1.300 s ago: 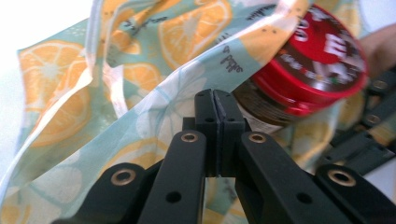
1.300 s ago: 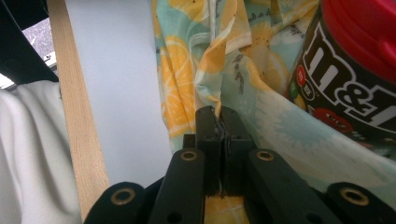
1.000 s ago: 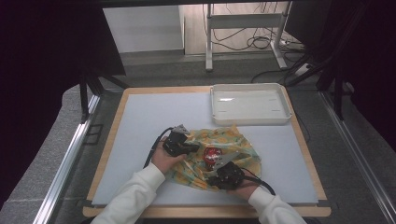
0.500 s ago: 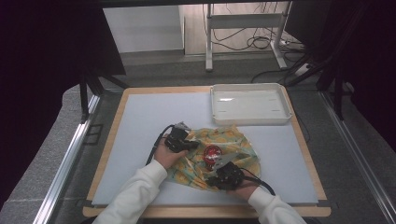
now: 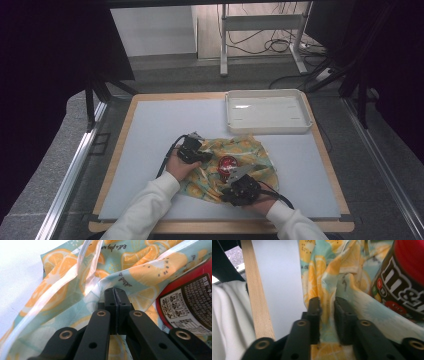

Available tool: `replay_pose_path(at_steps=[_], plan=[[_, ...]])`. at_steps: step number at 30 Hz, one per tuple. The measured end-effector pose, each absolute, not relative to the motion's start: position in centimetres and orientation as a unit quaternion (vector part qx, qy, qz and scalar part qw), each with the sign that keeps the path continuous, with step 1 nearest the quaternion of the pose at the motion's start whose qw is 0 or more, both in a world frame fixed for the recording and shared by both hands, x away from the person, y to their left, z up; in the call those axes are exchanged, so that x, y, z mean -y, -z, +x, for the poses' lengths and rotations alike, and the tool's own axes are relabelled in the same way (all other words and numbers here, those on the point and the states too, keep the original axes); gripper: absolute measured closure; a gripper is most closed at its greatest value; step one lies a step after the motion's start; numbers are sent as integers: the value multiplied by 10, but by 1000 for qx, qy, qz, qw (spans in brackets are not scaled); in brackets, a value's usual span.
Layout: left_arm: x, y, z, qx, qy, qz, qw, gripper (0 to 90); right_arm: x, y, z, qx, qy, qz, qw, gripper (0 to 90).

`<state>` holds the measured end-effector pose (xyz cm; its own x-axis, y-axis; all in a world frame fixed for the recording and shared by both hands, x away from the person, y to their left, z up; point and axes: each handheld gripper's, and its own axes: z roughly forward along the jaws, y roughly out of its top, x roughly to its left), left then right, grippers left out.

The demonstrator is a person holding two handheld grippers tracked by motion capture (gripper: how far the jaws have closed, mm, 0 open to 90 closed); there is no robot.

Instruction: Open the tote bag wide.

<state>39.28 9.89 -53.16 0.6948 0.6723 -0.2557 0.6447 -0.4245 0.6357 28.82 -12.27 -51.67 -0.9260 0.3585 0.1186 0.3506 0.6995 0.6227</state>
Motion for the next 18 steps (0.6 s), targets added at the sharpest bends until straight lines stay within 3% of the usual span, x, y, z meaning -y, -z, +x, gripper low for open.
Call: replay_pose_path(at_steps=[3,7,14,18], plan=[[-98,531,392,-388,-19,844,370,900,124,503,284,-914,-363,181,19,553],[-98,530,391,-386,-19,844,372,900,129,487,283,-899,-396,183,30,505],[-98,527,389,-378,-21,846,376,900,149,459,290,-872,-441,205,57,501],[-98,527,389,-378,-20,845,378,900,171,445,303,-844,-458,261,98,609]])
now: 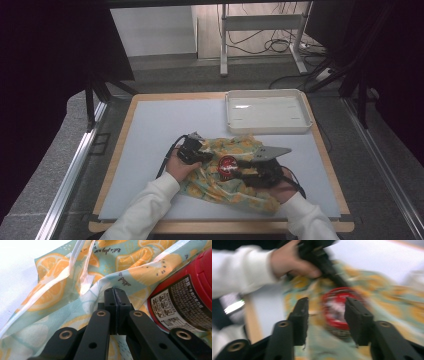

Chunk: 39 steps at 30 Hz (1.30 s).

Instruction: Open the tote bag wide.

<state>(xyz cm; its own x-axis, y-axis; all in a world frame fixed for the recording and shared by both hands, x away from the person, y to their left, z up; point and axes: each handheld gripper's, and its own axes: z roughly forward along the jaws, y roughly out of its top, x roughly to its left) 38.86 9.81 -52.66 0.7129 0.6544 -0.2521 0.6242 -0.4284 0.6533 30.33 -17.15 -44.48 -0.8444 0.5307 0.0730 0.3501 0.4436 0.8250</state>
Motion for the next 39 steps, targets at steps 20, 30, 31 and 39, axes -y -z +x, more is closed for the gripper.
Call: replay_pose_path(at_steps=[20,30,31,39], plan=[[-97,526,386,-376,-19,846,377,900,175,490,371,-859,-377,342,58,890],[-100,528,385,-377,-18,847,373,900,181,516,392,-856,-331,389,81,891],[-100,528,385,-377,-18,847,373,900,181,516,392,-856,-331,389,81,891],[-104,532,384,-384,-16,847,367,900,188,520,395,-849,-336,401,79,892]])
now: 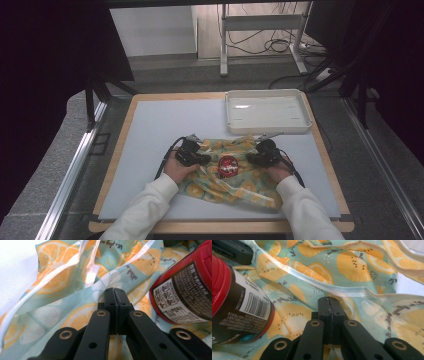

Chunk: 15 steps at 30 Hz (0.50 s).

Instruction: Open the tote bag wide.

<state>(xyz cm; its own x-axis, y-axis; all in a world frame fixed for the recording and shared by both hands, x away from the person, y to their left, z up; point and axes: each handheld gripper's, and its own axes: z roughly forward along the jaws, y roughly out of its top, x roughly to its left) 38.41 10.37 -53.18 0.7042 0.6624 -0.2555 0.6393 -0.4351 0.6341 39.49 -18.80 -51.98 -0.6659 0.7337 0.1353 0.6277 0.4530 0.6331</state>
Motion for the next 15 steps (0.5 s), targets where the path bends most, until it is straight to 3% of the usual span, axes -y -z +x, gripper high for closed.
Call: replay_pose_path(at_steps=[15], plan=[[-104,521,375,-373,-22,845,382,900,186,509,386,-844,-369,378,92,890]])
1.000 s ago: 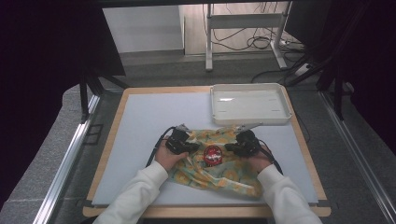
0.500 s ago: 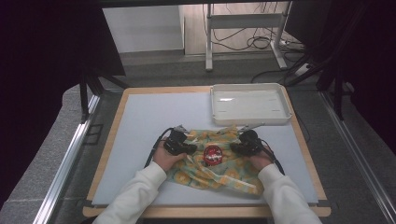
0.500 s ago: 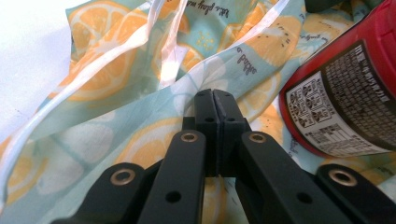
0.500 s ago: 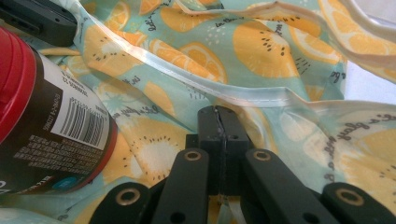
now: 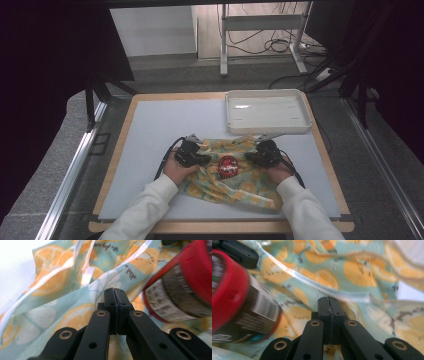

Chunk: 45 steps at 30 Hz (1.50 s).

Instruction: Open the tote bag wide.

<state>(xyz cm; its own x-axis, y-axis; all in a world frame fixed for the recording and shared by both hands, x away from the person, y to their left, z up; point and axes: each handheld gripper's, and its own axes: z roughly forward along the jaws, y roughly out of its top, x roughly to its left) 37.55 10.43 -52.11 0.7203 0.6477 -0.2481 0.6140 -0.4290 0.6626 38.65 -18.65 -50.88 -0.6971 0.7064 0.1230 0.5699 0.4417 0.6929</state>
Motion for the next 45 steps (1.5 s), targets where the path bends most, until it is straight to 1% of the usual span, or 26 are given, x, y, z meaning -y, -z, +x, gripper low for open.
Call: replay_pose_path(at_steps=[4,13,17,19,29,36,40,45], plan=[[-114,505,364,-360,-27,839,406,900,188,496,378,-839,-392,364,102,889],[-132,487,347,-347,-44,827,439,900,196,477,363,-826,-423,354,117,886],[-137,480,341,-346,-37,813,467,883,201,471,358,-823,-431,350,122,883],[-138,477,337,-339,-25,802,490,880,203,470,357,-821,-432,352,122,883],[-131,473,332,-331,-24,801,497,880,201,470,356,-824,-432,345,122,882],[-142,464,327,-335,-32,792,509,871,203,468,354,-823,-434,346,121,883],[-156,460,319,-338,-40,788,513,854,207,465,352,-821,-437,345,122,882],[-167,462,315,-348,-45,784,512,848,210,462,348,-820,-442,343,124,882]])
